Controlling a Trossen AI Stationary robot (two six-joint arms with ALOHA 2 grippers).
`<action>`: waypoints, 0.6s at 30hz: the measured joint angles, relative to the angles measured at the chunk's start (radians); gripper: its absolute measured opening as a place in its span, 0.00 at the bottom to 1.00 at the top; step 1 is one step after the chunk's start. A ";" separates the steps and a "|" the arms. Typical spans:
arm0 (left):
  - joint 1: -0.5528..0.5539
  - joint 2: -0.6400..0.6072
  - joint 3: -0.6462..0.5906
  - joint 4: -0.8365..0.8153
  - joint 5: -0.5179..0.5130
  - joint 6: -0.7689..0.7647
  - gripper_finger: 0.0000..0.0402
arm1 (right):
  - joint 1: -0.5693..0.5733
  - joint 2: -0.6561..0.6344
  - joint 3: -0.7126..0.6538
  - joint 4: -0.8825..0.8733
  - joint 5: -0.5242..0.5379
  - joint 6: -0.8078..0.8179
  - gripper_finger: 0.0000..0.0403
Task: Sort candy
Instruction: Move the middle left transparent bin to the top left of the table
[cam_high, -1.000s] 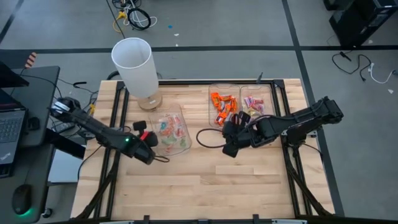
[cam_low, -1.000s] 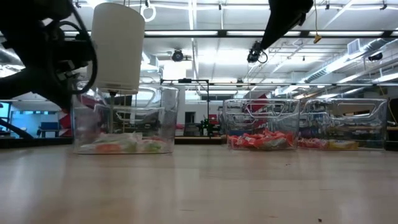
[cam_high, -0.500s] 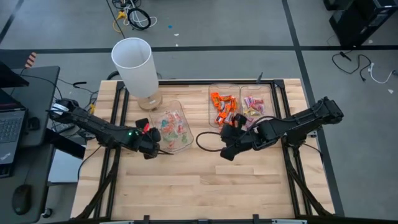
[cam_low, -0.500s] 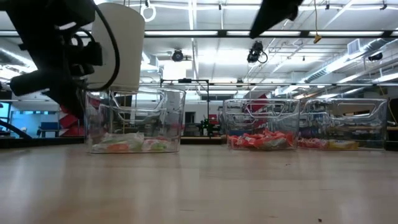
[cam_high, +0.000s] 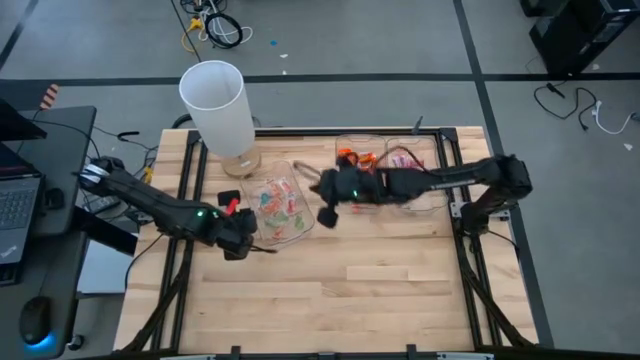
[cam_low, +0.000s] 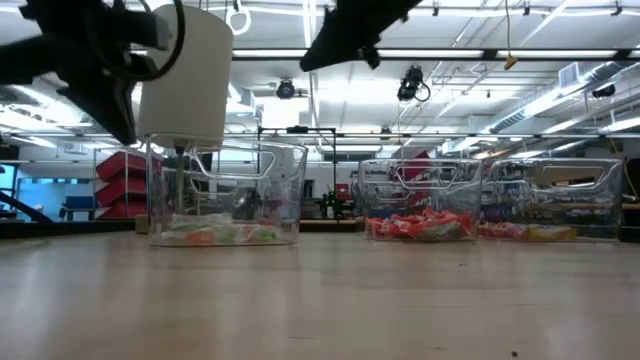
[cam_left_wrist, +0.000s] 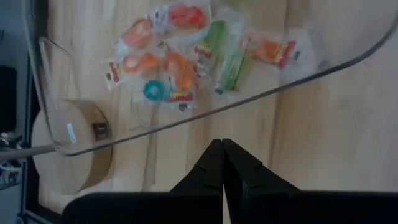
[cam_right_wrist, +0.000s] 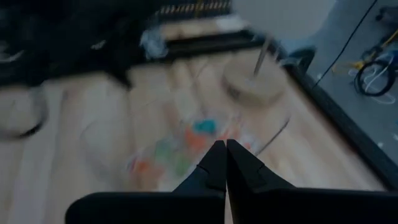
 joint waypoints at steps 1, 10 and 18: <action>-0.008 -0.007 0.009 -0.009 -0.004 0.000 0.00 | -0.025 0.010 0.001 0.032 -0.009 -0.013 0.00; -0.090 -0.161 0.037 -0.029 -0.210 -0.039 0.00 | -0.194 0.115 0.000 0.218 -0.132 -0.051 0.00; -0.125 -0.267 0.037 -0.012 -0.412 -0.053 0.00 | -0.244 0.212 0.032 0.349 -0.208 -0.031 0.00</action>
